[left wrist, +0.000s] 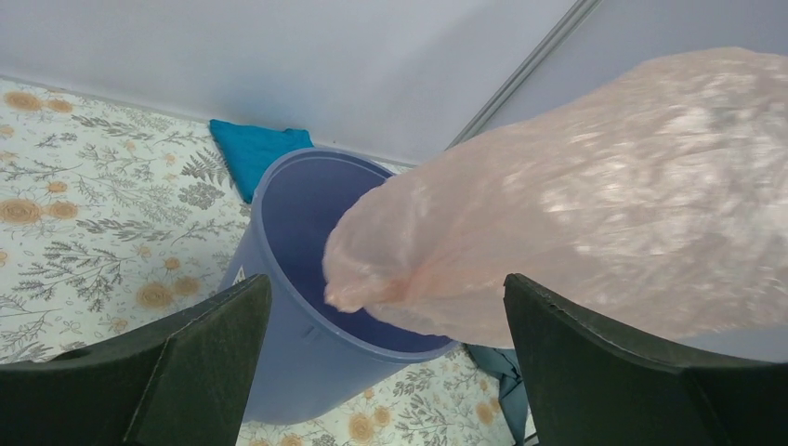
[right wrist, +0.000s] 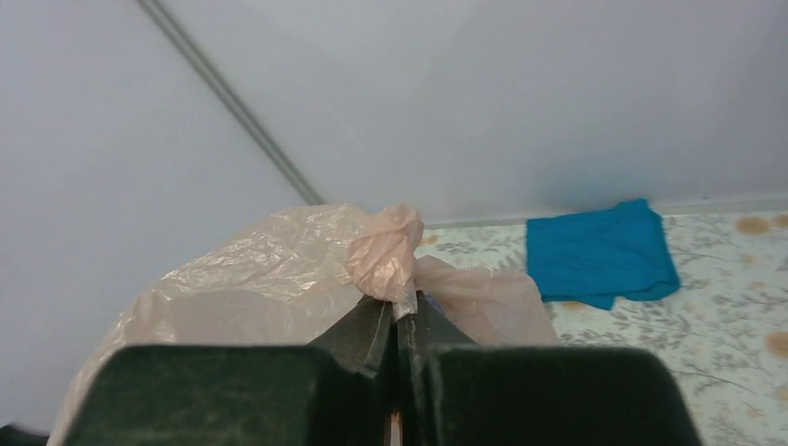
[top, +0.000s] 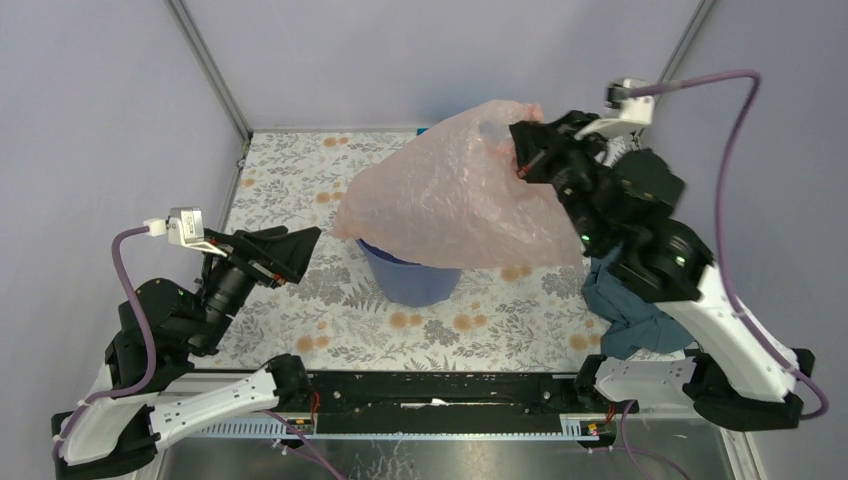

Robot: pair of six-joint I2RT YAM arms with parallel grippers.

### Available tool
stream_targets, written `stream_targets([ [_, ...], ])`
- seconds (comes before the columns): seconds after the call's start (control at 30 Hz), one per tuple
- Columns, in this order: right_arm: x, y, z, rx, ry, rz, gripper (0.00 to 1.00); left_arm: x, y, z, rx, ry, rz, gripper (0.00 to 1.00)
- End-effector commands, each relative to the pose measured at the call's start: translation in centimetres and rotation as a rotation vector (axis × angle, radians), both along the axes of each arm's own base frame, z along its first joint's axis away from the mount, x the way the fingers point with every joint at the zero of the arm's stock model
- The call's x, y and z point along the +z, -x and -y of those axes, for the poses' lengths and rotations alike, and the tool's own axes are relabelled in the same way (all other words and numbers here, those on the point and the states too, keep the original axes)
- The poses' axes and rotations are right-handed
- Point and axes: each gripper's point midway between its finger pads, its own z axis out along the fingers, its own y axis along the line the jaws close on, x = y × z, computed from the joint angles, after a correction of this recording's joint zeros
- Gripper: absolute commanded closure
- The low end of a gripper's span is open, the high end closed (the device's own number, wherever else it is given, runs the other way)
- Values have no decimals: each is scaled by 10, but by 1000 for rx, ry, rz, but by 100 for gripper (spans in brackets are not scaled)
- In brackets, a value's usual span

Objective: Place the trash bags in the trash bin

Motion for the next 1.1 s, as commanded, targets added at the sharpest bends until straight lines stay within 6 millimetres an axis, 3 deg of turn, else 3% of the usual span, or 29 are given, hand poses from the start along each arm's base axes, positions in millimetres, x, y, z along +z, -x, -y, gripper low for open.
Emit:
stream_targets([
  [0.0,-3,-37,-1,-197,96,8,100,2,-6,7,14,-1,-12,2],
  [0.17,-20,-51,-11,-219,241,-5,100,-8,-24,21,67,-152,-68,2],
  [0.27,-22,-46,-4,-218,227,0,100,-17,-38,26,135,-310,-145,23],
  [0.47,-23,-39,3,-207,186,4,100,-19,-44,90,-43,-323,-136,38],
  [0.53,-20,-34,-7,-140,162,-1,100,-24,-50,109,-69,-337,-136,40],
  [0.67,-4,-12,-51,133,111,-1,100,-33,-74,134,-60,-388,-143,40],
  [0.77,0,-1,-70,246,107,-9,100,-65,-101,147,-123,-364,-214,41],
  [0.83,1,1,-74,269,106,-4,100,-90,-119,149,-187,-312,-302,47],
  [0.93,-4,-1,-76,265,112,-8,100,-105,-120,146,-229,-300,-355,49],
  [1.07,-17,-5,-83,273,138,-16,99,-78,-96,127,-248,-287,-240,38],
])
